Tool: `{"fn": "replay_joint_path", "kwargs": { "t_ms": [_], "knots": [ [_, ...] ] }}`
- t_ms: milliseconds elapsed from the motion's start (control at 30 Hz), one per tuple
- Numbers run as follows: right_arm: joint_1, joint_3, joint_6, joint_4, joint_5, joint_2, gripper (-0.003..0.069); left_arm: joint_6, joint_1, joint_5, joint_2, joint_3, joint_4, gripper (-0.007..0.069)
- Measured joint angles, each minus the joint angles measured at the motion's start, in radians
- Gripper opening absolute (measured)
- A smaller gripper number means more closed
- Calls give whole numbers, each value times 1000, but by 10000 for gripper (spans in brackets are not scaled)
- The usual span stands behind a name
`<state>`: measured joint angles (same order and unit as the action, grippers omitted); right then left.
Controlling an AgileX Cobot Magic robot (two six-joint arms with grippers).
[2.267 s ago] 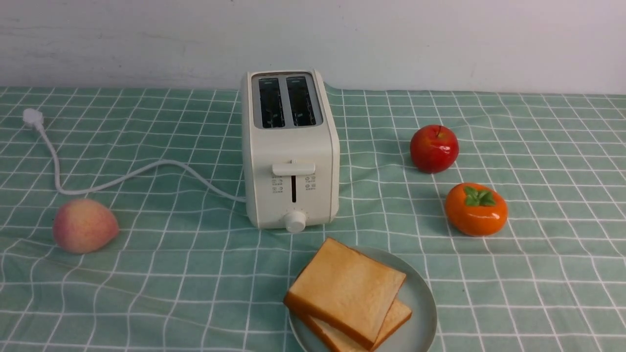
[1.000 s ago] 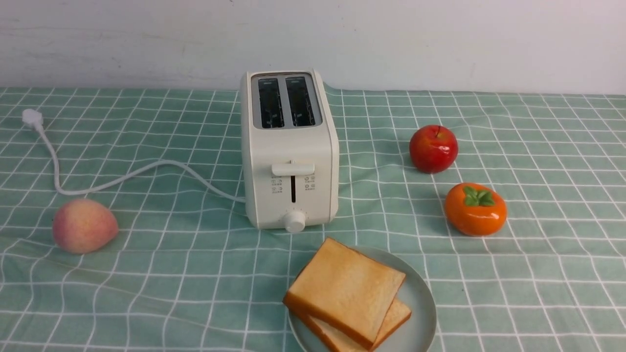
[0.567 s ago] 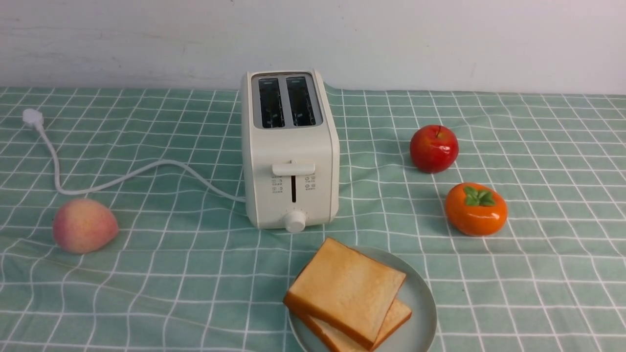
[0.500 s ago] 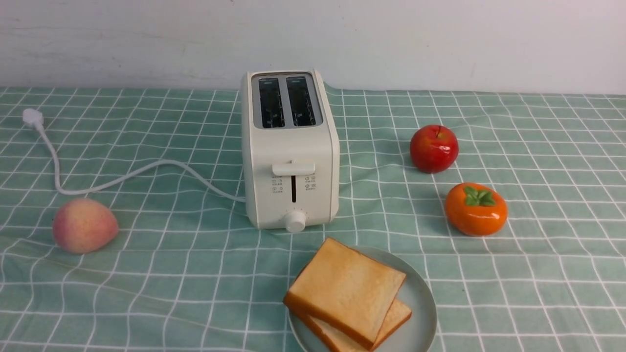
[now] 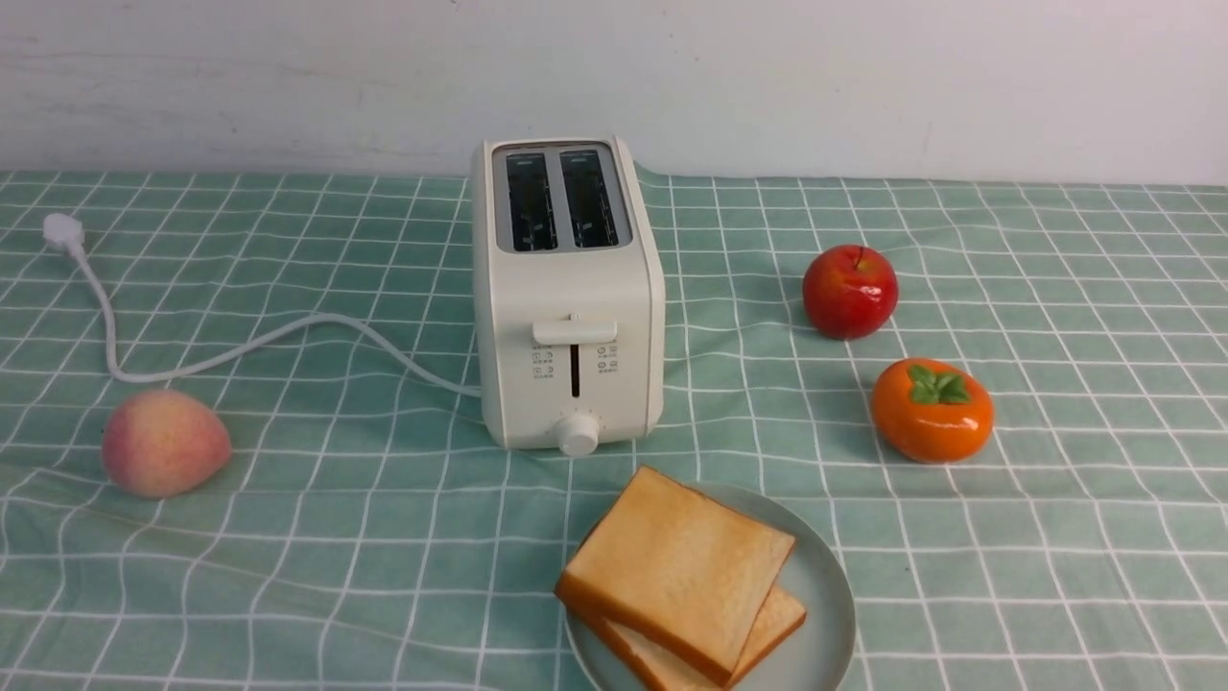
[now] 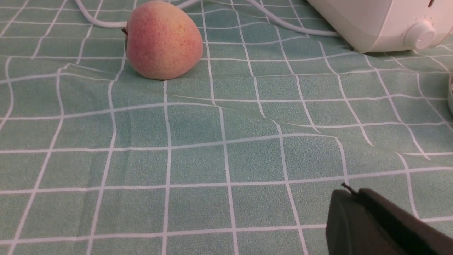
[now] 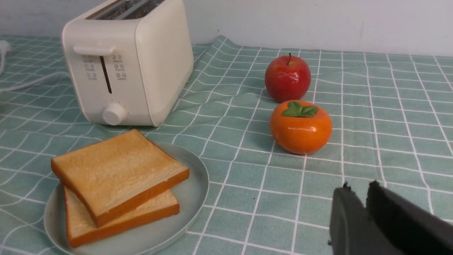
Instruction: Take toasted bread from bread machine on blue coffee table place on plate.
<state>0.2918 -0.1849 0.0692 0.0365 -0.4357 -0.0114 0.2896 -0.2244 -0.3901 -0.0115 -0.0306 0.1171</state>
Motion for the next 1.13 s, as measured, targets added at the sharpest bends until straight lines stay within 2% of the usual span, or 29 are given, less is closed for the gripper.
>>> {"fn": "replay_joint_path", "kwargs": {
  "t_ms": [100, 167, 267, 367, 667, 1133],
  "knots": [
    [-70, 0, 0, 0, 0, 0, 87, 0, 0, 0, 0, 0, 0, 3],
    [-170, 10, 0, 5, -1, 0, 89, 0, 0, 0, 0, 0, 0, 3],
    [-260, 53, 0, 6, -14, 0, 92, 0, 0, 0, 0, 0, -1, 3],
    [-319, 124, 0, 6, -29, 0, 95, 0, 0, 0, 0, 0, -1, 5],
    [-346, 197, 0, 6, 45, 0, 106, 0, 0, -1, 0, 0, -1, 17],
    [-346, 197, 0, 6, 48, 0, 125, 0, 0, -1, 0, 0, -1, 29]
  ]
}}
